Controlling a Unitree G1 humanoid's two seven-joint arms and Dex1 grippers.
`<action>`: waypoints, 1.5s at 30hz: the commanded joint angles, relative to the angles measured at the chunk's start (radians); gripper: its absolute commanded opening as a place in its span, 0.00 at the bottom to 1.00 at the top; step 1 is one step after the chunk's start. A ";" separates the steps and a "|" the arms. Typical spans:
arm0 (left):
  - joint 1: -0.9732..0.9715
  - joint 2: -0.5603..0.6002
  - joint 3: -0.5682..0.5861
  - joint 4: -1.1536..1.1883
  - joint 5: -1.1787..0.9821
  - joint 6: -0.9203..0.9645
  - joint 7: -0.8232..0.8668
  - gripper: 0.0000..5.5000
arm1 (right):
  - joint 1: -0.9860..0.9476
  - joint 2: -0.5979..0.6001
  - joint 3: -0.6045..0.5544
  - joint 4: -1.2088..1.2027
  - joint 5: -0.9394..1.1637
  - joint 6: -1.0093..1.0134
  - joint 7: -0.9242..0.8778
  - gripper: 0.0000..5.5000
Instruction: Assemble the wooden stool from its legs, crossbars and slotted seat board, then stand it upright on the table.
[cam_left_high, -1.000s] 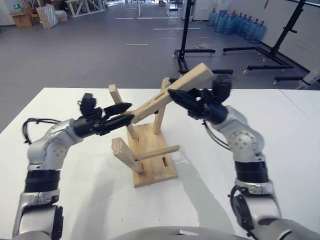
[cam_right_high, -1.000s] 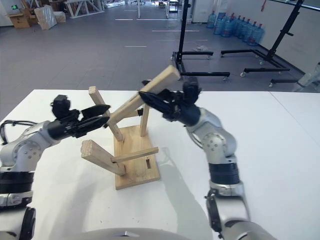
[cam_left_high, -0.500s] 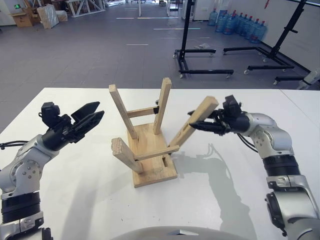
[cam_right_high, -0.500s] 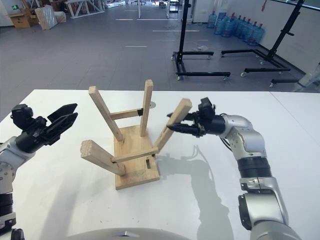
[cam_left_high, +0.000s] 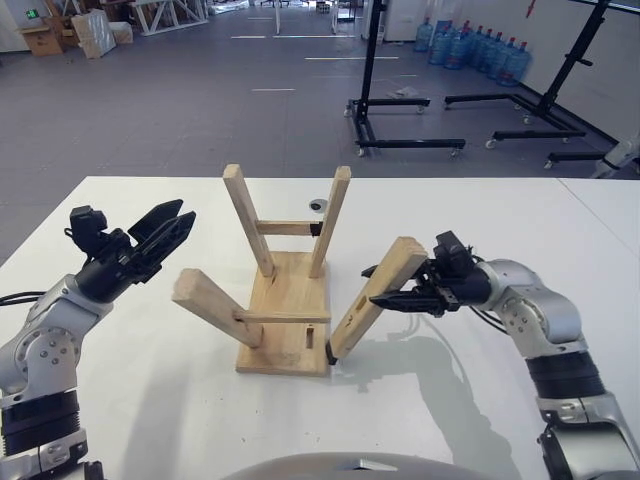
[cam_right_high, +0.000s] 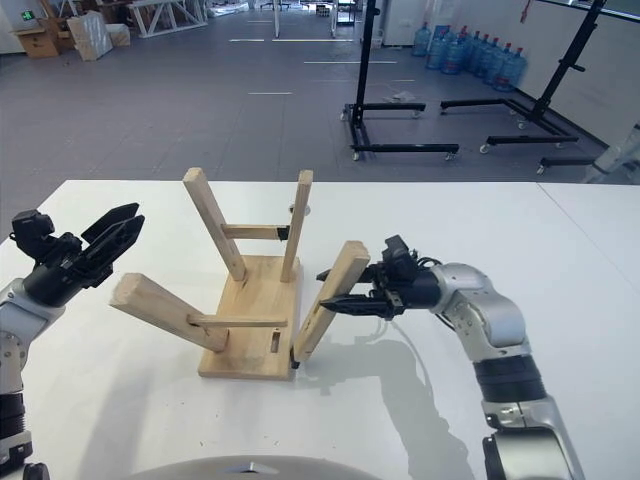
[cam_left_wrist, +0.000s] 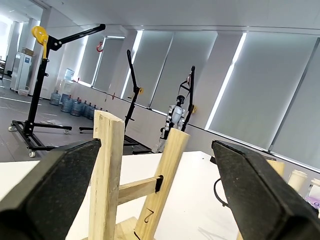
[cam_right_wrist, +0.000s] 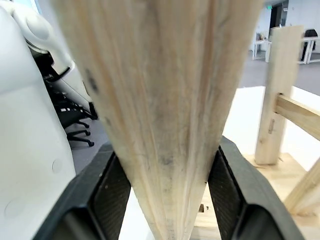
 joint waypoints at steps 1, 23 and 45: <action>0.008 0.000 0.008 0.005 0.015 -0.017 0.011 0.74 | 0.019 -0.006 -0.029 -0.042 0.019 -0.007 -0.026 0.37; 0.136 -0.106 0.004 -0.208 -0.014 -0.082 0.118 0.74 | 0.035 0.008 0.009 -0.108 0.032 0.031 -0.176 0.37; 0.245 -0.058 0.010 -0.305 -0.125 -0.057 0.099 0.74 | 0.042 0.023 -0.005 -0.148 0.099 0.091 -0.236 0.37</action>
